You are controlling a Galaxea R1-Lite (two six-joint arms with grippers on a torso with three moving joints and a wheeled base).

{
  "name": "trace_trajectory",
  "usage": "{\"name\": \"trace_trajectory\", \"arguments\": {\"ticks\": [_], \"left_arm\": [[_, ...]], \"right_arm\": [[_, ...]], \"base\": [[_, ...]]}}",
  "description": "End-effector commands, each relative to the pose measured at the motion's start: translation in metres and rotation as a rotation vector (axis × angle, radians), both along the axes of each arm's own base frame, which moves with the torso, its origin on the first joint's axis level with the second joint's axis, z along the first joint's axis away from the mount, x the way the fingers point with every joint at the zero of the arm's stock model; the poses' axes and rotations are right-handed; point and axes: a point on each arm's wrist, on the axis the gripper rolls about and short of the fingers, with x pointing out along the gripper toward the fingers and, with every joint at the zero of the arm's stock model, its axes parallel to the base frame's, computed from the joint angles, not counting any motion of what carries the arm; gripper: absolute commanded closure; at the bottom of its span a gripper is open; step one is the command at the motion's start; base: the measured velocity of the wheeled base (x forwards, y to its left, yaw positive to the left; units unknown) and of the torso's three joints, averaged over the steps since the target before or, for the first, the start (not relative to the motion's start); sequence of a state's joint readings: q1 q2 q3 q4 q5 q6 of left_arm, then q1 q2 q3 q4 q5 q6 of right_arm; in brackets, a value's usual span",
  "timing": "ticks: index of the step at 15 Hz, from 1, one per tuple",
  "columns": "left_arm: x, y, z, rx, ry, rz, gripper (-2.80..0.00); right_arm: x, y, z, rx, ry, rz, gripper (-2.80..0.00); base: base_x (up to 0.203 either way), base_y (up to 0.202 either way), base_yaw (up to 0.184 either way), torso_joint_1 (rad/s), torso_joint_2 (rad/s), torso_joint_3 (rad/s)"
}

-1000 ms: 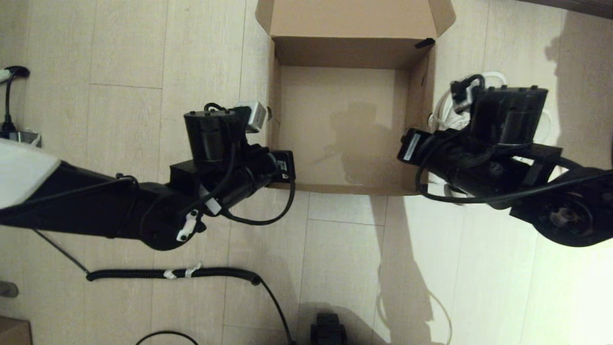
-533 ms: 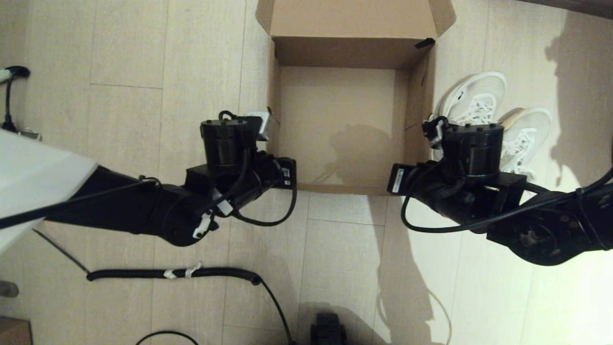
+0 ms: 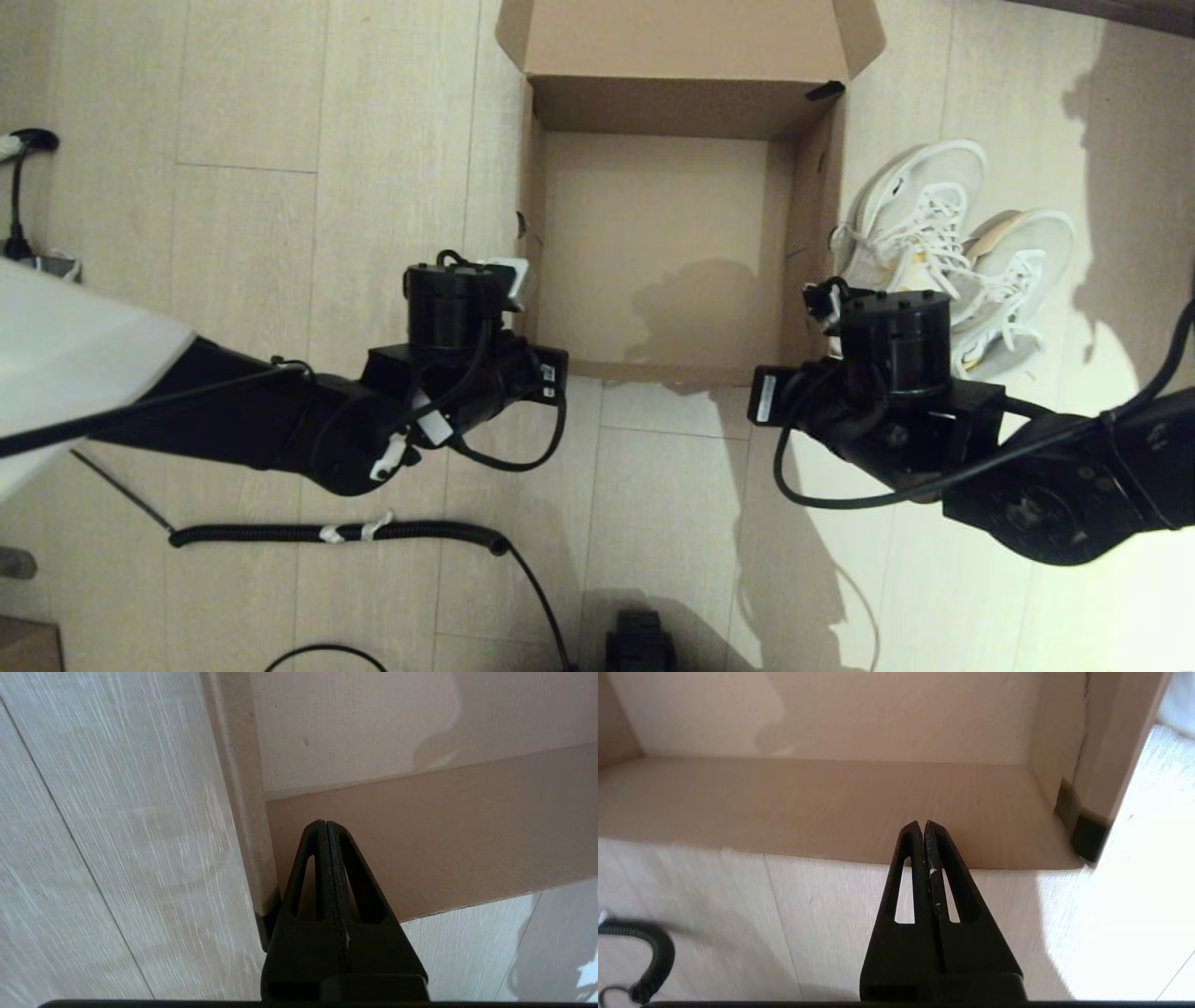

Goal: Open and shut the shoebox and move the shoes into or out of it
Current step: Put the shoes into the shoe box

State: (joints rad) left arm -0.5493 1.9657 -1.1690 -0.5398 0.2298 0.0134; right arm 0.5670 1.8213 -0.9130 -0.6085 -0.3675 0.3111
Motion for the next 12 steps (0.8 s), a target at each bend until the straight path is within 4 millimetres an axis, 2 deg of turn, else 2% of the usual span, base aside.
{"name": "trace_trajectory", "arguments": {"ticks": [1, 9, 12], "left_arm": [[-0.003, -0.001, 0.000, 0.002, 0.002, -0.004, 0.00], [-0.036, 0.005, -0.016, 0.053, 0.072, -0.025, 0.00], [-0.049, 0.010, -0.026, 0.078, 0.108, -0.024, 0.00]], "right_arm": [[-0.006, 0.000, -0.006, -0.001, 0.001, 0.006, 0.00], [-0.051, 0.011, -0.034, -0.051, 0.058, 0.072, 0.00], [-0.054, 0.011, -0.038, -0.057, 0.069, 0.077, 0.00]], "base": [[0.000, 0.000, 0.000, 0.000, 0.00, 0.000], [0.000, 0.000, 0.000, 0.000, 0.00, 0.000], [0.000, 0.000, 0.000, 0.000, 0.00, 0.000]]}}
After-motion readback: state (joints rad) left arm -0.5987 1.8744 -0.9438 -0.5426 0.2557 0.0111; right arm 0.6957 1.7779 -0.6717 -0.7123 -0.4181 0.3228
